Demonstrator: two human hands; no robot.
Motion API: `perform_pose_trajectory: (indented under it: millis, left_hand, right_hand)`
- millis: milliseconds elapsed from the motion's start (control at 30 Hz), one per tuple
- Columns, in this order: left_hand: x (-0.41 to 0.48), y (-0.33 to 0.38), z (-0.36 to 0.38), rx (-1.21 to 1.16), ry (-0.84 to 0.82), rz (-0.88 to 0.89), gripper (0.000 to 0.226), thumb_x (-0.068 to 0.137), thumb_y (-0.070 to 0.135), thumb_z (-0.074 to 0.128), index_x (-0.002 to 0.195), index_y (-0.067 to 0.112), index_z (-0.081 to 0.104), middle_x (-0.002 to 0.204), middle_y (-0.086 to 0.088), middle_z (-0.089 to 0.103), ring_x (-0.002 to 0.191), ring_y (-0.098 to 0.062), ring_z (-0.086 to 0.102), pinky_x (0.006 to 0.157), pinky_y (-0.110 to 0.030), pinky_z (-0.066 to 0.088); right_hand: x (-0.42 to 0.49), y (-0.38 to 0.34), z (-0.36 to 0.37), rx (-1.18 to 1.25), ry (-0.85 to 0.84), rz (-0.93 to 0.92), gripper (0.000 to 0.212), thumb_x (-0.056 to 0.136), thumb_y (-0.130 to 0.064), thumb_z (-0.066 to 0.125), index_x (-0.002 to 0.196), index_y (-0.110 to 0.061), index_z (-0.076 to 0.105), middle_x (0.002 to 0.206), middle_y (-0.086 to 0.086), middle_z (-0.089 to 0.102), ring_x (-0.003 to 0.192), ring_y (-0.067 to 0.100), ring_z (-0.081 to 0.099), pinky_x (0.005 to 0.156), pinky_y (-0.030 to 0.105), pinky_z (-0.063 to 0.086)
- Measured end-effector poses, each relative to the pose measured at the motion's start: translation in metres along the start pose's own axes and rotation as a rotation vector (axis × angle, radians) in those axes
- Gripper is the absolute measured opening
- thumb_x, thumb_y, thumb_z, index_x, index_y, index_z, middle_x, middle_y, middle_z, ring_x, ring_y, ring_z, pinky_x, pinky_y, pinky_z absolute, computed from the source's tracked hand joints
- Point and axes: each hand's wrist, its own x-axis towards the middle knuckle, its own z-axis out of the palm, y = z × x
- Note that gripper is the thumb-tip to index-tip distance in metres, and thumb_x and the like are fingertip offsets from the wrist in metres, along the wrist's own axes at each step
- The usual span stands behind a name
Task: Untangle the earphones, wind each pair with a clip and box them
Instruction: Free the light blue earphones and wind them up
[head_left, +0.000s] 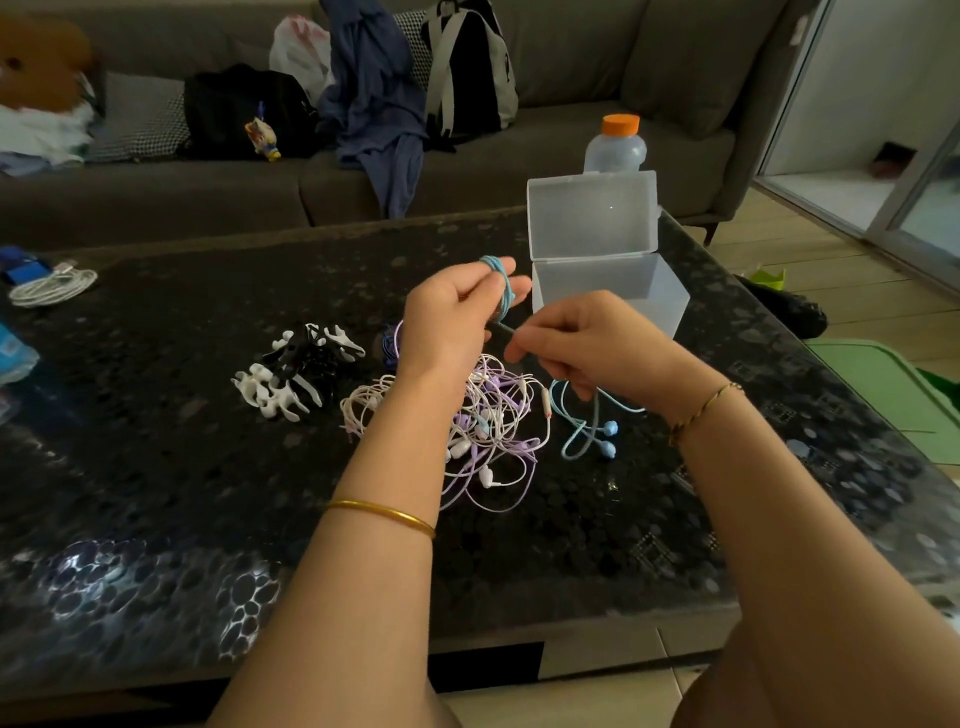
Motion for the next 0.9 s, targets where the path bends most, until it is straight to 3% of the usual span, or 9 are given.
perform_pose_trajectory:
  millis: [100, 200, 233, 300, 433, 567, 667, 767, 900]
  left_hand:
    - [-0.001, 0.000, 0.000, 0.247, -0.036, 0.137, 0.023, 0.096, 0.008, 0.051, 0.113, 0.008, 0.068, 0.100, 0.002, 0.068, 0.076, 0.012, 0.061, 0.066, 0.000, 0.043]
    - [-0.002, 0.000, 0.001, 0.473, -0.110, 0.174, 0.020, 0.095, 0.013, 0.054, 0.104, 0.013, 0.072, 0.097, -0.001, 0.070, 0.084, -0.007, 0.062, 0.073, -0.016, 0.046]
    - [-0.002, 0.000, 0.002, 0.494, -0.151, 0.155, 0.019, 0.096, 0.015, 0.053, 0.101, 0.017, 0.072, 0.096, -0.001, 0.071, 0.088, -0.010, 0.063, 0.074, -0.023, 0.046]
    - [-0.001, 0.000, 0.002, 0.473, -0.229, 0.101, 0.019, 0.098, 0.017, 0.050, 0.099, 0.023, 0.068, 0.091, 0.003, 0.073, 0.086, -0.004, 0.065, 0.068, -0.020, 0.045]
    - [0.003, 0.002, 0.003, 0.451, -0.293, 0.076, 0.022, 0.101, 0.015, 0.043, 0.104, 0.015, 0.065, 0.082, 0.006, 0.070, 0.071, 0.000, 0.065, 0.073, -0.016, 0.047]
    - [0.001, 0.006, 0.006, 0.397, -0.330, 0.000, 0.028, 0.103, 0.016, 0.037, 0.103, 0.013, 0.065, 0.083, 0.004, 0.069, 0.056, 0.007, 0.056, 0.049, -0.006, 0.039]
    - [0.000, 0.007, 0.003, 0.196, -0.362, -0.154, 0.030, 0.103, 0.016, 0.036, 0.096, 0.013, 0.065, 0.075, 0.005, 0.065, 0.055, 0.001, 0.053, 0.042, -0.011, 0.034]
    - [0.001, 0.007, 0.000, -0.208, -0.359, -0.273, 0.028, 0.103, 0.011, 0.036, 0.098, 0.006, 0.064, 0.069, 0.004, 0.061, 0.055, -0.001, 0.051, 0.040, -0.011, 0.027]
    - [0.001, 0.010, 0.001, -0.579, -0.254, -0.334, 0.026, 0.102, 0.010, 0.038, 0.102, 0.005, 0.063, 0.074, 0.002, 0.069, 0.060, -0.001, 0.060, 0.041, -0.012, 0.025]
  right_hand:
    - [0.000, 0.000, -0.005, -0.061, 0.131, -0.030, 0.019, 0.093, -0.026, 0.055, 0.085, -0.017, 0.070, 0.064, 0.006, 0.054, 0.048, 0.008, 0.042, 0.049, 0.023, 0.038]
    - [0.002, 0.004, -0.010, -0.152, 0.209, -0.060, 0.017, 0.094, -0.023, 0.053, 0.084, -0.020, 0.065, 0.069, -0.003, 0.055, 0.054, 0.005, 0.044, 0.048, 0.011, 0.036]
    - [0.003, 0.006, -0.009, -0.208, 0.229, -0.072, 0.016, 0.095, -0.022, 0.052, 0.084, -0.018, 0.064, 0.068, -0.009, 0.052, 0.055, 0.004, 0.045, 0.048, 0.008, 0.036]
    - [0.005, 0.010, -0.006, -0.328, 0.289, -0.117, 0.016, 0.094, -0.021, 0.053, 0.087, -0.014, 0.065, 0.070, -0.014, 0.048, 0.061, 0.002, 0.045, 0.055, 0.009, 0.037]
    - [0.009, 0.016, -0.005, -0.381, 0.408, -0.177, 0.012, 0.091, -0.021, 0.058, 0.085, -0.013, 0.065, 0.079, -0.009, 0.050, 0.068, 0.003, 0.045, 0.062, 0.012, 0.036]
    - [0.011, 0.018, -0.005, -0.320, 0.479, -0.180, 0.009, 0.091, -0.016, 0.057, 0.084, -0.014, 0.061, 0.083, -0.007, 0.051, 0.072, 0.002, 0.045, 0.063, 0.008, 0.037]
    - [0.012, 0.020, -0.002, -0.189, 0.460, -0.154, 0.008, 0.093, -0.014, 0.056, 0.089, -0.014, 0.062, 0.081, -0.009, 0.055, 0.075, 0.000, 0.051, 0.065, 0.008, 0.041]
    - [0.011, 0.021, 0.001, 0.003, 0.412, -0.115, 0.013, 0.095, -0.016, 0.053, 0.084, -0.019, 0.060, 0.071, -0.012, 0.054, 0.057, -0.008, 0.051, 0.054, 0.006, 0.039]
    - [0.010, 0.017, 0.010, 0.048, 0.258, -0.001, 0.029, 0.095, -0.020, 0.053, 0.068, -0.030, 0.057, 0.063, -0.002, 0.055, 0.049, 0.009, 0.045, 0.048, 0.021, 0.041]
